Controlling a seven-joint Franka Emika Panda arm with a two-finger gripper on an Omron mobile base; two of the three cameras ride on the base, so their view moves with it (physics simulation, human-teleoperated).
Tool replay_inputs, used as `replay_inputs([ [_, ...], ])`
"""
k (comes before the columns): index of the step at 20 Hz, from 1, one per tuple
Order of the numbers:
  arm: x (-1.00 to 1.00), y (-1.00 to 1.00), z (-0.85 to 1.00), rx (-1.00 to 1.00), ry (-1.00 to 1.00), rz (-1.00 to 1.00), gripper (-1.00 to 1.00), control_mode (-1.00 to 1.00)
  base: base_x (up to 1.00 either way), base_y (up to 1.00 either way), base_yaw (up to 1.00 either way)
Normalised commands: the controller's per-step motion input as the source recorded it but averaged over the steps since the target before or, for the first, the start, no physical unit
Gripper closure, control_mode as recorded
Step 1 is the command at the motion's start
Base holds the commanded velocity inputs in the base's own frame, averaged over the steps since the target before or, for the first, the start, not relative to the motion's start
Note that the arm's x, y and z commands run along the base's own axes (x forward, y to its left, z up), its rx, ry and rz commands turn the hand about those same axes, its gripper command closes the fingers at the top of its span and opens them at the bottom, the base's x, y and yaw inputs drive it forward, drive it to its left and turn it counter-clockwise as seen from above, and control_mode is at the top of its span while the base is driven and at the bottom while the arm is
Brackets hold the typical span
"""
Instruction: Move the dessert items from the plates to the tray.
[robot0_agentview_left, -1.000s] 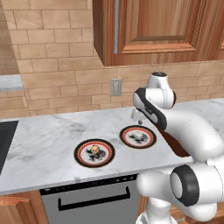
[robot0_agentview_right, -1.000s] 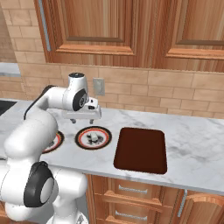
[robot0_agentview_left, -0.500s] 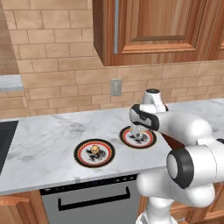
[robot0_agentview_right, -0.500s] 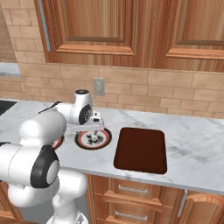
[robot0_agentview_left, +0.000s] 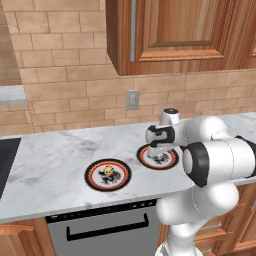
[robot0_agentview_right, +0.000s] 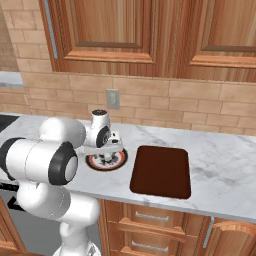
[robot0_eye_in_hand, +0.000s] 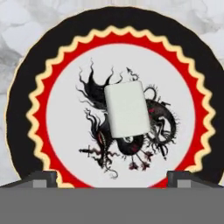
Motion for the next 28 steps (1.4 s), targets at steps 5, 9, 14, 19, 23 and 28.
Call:
replay_inputs([
  [5, 0.39, 0.0, -0.15, 0.0, 0.0, 0.01, -1.0, -1.0, 0.0, 0.0, 0.0],
  [9, 0.08, 0.0, -0.06, 0.0, 0.02, 0.0, -1.0, -1.0, 0.0, 0.0, 0.0],
  [14, 0.14, 0.01, -0.17, 0.0, 0.01, 0.0, -1.0, -1.0, 0.0, 0.0, 0.0],
  [19, 0.18, 0.0, -0.16, 0.0, 0.0, 0.0, -1.0, -1.0, 0.0, 0.0, 0.0],
  [23, 0.08, 0.0, -0.25, 0.0, 0.0, 0.0, 1.0, -1.0, 0.0, 0.0, 0.0],
  [28, 0.0, 0.0, -0.01, 0.0, 0.0, 0.0, 1.0, -1.0, 0.0, 0.0, 0.0],
])
